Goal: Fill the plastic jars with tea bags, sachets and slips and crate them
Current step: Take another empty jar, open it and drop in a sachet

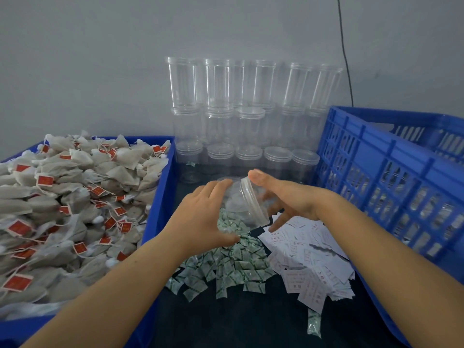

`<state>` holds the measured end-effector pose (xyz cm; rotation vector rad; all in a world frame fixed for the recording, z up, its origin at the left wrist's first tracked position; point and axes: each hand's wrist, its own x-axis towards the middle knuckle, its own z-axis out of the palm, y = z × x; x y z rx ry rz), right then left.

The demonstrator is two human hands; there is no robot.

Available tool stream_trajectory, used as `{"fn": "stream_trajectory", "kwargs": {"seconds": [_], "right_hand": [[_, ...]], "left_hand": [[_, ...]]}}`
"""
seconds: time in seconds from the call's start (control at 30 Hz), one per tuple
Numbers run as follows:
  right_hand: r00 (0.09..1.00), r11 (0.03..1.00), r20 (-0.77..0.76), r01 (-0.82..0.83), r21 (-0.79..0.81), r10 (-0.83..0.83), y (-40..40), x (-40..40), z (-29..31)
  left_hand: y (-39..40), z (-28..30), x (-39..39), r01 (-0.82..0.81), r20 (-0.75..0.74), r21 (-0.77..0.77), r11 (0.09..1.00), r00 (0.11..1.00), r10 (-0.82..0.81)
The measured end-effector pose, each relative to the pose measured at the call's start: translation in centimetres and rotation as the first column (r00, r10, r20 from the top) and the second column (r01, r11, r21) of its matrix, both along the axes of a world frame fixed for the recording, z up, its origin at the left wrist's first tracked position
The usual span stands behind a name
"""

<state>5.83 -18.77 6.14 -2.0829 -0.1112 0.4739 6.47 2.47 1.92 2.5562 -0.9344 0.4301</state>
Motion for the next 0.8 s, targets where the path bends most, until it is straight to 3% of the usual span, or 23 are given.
{"fn": "stream_trajectory", "kwargs": {"seconds": [0.17,0.33,0.4,0.47,0.57,0.6,0.63,0.7,0.8], "right_hand": [[0.996,0.998,0.066,-0.05,-0.046,0.053,0.1,0.2,0.3],[0.939,0.946,0.195,-0.24,-0.217,0.283,-0.8,-0.3,1.8],[0.927,0.928,0.137,-0.323,-0.185,0.35,-1.1,-0.4,2.5],[0.898,0.902,0.111,-0.41,-0.136,0.425,-1.6,-0.5,2.9],[0.849,0.863,0.229,-0.502,0.064,0.477,-2.9,-0.4,3.2],[0.843,0.837,0.29,-0.515,0.187,0.453,-3.5,-0.1,3.4],[0.856,0.813,0.335,-0.494,0.309,0.393,-4.0,0.3,3.4],[0.914,0.814,0.361,-0.347,0.466,0.184,-4.5,1.7,2.8],[0.936,0.879,0.32,-0.024,0.476,-0.148,-4.1,5.0,0.0]], "left_hand": [[0.1,0.0,0.1,0.007,-0.032,0.037,0.999,0.999,-0.006],[-0.2,0.3,0.2,0.05,-0.371,-0.141,0.989,0.923,-0.099],[-0.1,0.6,0.2,0.069,-0.59,-0.234,0.97,0.783,-0.198],[0.1,1.0,0.2,0.093,-0.759,-0.304,0.948,0.579,-0.3],[1.0,1.3,0.3,0.1,-0.848,-0.473,0.875,0.216,-0.483],[1.3,1.3,0.3,0.084,-0.84,-0.51,0.856,0.163,-0.517],[1.4,1.2,0.3,0.068,-0.83,-0.528,0.846,0.168,-0.531],[1.2,1.0,0.5,0.008,-0.802,-0.54,0.842,0.297,-0.518],[0.7,0.8,0.9,-0.083,-0.721,-0.588,0.804,0.504,-0.475]]}}
